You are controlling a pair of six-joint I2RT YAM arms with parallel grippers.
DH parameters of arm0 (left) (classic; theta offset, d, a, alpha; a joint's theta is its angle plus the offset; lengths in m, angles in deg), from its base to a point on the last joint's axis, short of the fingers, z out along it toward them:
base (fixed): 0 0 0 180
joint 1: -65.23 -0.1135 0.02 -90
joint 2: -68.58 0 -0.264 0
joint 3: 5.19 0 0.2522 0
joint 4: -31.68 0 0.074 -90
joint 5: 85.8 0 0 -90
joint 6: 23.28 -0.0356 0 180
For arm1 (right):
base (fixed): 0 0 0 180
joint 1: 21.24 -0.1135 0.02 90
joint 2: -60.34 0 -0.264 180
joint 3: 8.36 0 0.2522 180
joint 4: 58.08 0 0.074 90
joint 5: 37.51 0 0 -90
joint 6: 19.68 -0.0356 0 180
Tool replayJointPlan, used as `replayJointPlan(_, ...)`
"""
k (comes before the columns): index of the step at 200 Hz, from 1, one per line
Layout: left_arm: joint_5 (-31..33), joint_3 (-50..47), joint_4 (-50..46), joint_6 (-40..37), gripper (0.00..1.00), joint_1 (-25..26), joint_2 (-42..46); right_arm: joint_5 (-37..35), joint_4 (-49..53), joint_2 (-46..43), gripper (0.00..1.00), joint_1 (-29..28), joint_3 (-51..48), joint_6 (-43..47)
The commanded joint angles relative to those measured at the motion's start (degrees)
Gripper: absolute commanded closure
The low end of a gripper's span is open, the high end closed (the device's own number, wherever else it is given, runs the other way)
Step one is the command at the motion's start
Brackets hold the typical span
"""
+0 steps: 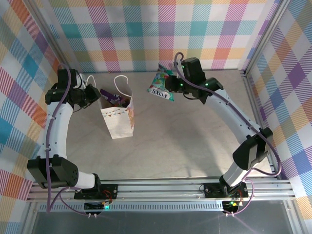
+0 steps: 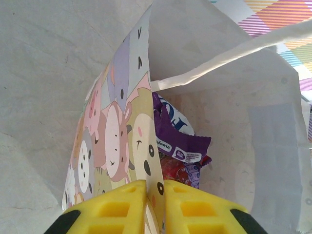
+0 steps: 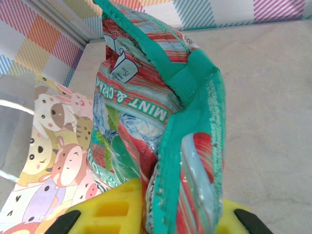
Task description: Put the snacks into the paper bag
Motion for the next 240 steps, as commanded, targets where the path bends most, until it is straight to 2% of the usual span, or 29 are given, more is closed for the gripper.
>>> replayJointPlan(1, -2.2, -0.8, 1.2, 0.0, 0.84, 0.3, 1.8, -0.4, -2.2, -2.8, 0.83, -1.2, 2.5, 1.9)
replayJointPlan(102, -2.0, -1.9, 0.7, -0.7, 0.87, 0.2, 2.5, 1.6, -6.6, -5.2, 0.83, -5.1, 5.3, 4.3)
replayJointPlan(171, -2.1, -2.8, 1.0, -0.5, 0.88, 0.2, 3.4, 1.8, -7.4, -4.3, 0.85, -7.3, 9.3, 5.1)
replayJointPlan(240, -3.1, -3.8, 1.2, -0.1, 0.88, 0.2, 4.6, 6.3, -9.2, -0.1, 0.84, -10.3, 14.9, 4.9)
